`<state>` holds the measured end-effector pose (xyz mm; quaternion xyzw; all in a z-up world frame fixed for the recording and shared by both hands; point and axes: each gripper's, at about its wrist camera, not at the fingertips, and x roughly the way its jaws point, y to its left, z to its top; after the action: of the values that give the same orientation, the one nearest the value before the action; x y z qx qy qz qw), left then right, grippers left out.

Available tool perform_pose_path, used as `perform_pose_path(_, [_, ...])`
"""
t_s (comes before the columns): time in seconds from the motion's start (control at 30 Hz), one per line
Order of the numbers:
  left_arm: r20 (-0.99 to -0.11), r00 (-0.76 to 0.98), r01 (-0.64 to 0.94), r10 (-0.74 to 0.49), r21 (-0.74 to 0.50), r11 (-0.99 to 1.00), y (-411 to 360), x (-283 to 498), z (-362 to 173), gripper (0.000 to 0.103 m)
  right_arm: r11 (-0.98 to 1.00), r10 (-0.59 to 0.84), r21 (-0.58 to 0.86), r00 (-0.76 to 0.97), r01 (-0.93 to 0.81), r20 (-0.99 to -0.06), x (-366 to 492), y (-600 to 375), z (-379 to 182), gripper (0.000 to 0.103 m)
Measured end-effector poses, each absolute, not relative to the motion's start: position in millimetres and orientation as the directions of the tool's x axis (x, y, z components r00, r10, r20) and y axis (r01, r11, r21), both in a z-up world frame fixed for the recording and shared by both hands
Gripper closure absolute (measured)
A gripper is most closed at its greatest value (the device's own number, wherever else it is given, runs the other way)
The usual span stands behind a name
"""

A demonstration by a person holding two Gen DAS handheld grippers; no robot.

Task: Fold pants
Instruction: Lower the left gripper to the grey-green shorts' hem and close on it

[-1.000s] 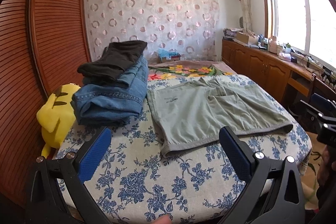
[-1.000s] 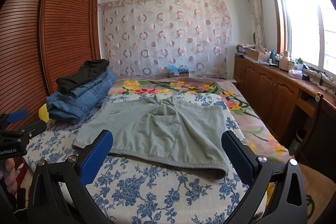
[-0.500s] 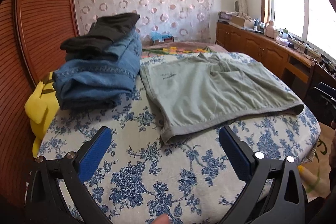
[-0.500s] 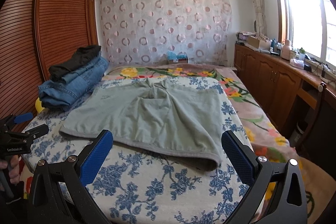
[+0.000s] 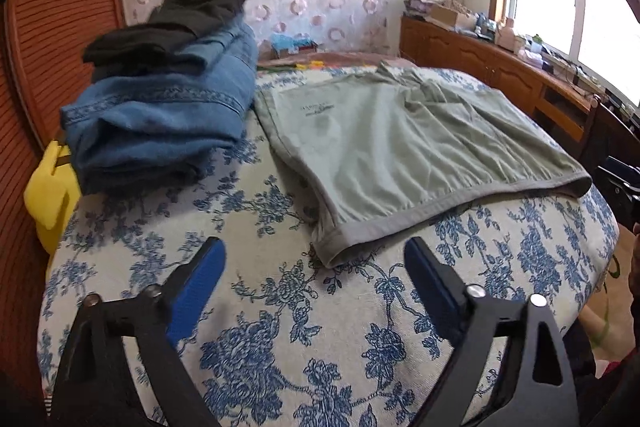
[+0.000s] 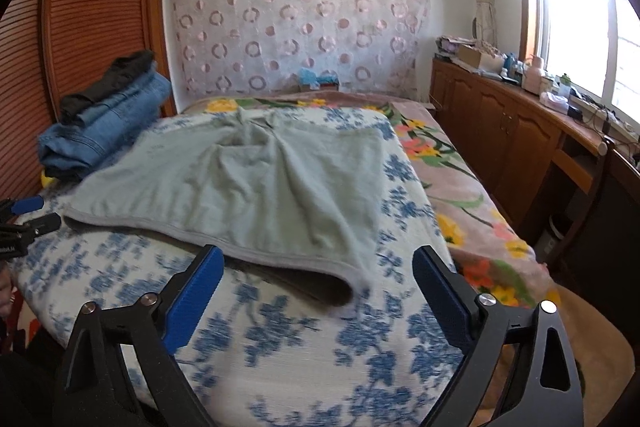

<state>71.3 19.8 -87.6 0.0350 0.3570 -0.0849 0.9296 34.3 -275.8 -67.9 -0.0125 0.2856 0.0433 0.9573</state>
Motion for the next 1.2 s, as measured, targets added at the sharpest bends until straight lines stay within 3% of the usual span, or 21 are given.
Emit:
perform_pose_path(0.17, [-0.695,0.702,0.21,-0.157,-0.009,0.978,21,82,-95,0.034,0.997,0.071,0.018,0.81,-0.074,-0.582,34,-286,-70,0.02])
perform_pose_path(0.5, [-0.723,0.662,0.263,-0.198,-0.024,0.965,17,93,-102,0.054,0.992,0.127,0.071,0.767,-0.106,-0.628,35,-285,-66,0.041])
perform_pose_path(0.6, [-0.73,0.652,0.273,-0.205,-0.025,0.962,15,100,-104,0.06,0.993,0.12,0.06,0.761,-0.106,-0.638,36,-285,-66,0.057])
perform_pose_path(0.67, [-0.726,0.651,0.277,-0.22,-0.042,0.96,16,101,-104,0.073,0.991,0.129,0.063,0.759,-0.115,-0.638,35,-284,-65,0.079])
perform_pose_path(0.7, [-0.724,0.65,0.28,-0.23,-0.053,0.958,17,101,-104,0.076,0.992,0.125,0.058,0.761,-0.114,-0.637,34,-284,-65,0.083])
perform_pose_path(0.87, [-0.716,0.652,0.292,-0.25,-0.067,0.954,17,98,-98,0.09,0.99,0.13,0.044,0.769,-0.131,-0.626,29,-287,-58,0.092])
perform_pose_path(1.2, [-0.682,0.674,0.315,-0.284,-0.082,0.946,17,77,-76,0.093,0.989,0.131,0.023,0.796,-0.145,-0.591,23,-296,-37,0.096])
